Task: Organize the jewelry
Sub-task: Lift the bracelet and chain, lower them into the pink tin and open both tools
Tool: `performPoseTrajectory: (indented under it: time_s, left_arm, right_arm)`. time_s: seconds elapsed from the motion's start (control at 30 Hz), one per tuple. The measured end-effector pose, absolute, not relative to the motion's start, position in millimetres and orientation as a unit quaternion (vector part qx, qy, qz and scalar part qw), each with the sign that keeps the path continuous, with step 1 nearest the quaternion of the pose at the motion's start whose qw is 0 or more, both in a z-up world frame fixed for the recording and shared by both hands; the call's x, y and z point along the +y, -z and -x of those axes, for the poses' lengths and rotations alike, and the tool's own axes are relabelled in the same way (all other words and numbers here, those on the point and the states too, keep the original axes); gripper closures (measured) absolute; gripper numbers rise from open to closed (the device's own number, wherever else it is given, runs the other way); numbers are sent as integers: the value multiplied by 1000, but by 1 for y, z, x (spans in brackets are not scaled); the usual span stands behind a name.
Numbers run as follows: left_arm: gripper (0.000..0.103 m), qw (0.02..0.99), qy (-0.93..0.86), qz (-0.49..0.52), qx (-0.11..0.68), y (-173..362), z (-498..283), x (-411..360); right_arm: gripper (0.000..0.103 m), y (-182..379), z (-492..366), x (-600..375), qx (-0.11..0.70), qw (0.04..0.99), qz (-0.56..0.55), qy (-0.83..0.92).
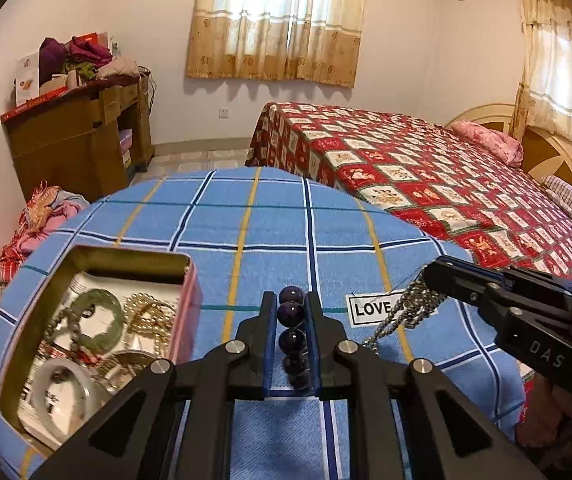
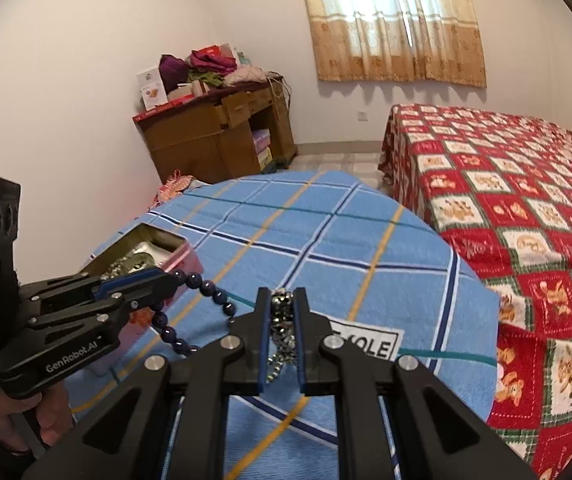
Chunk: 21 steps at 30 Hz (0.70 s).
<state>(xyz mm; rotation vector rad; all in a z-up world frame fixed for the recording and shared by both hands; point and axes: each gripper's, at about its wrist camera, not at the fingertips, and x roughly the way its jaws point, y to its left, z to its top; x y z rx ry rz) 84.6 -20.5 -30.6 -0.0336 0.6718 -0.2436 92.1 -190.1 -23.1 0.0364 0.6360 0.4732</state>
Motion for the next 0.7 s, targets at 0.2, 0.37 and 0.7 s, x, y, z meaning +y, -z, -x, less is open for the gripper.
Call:
performPoseTrajectory:
  time_s: [0.2, 0.37, 0.7]
  left_arm:
    - [90, 944, 113, 26, 309, 12, -75, -6]
    - [90, 948, 107, 33, 297, -1, -70, 6]
    - [90, 955, 76, 38, 283, -18, -62, 32]
  right_arm:
    - [91, 7, -90, -177, 296, 923, -9, -248]
    - [91, -12, -87, -160, 275, 924, 8, -267]
    - [91, -48, -92, -130, 234, 924, 32, -302]
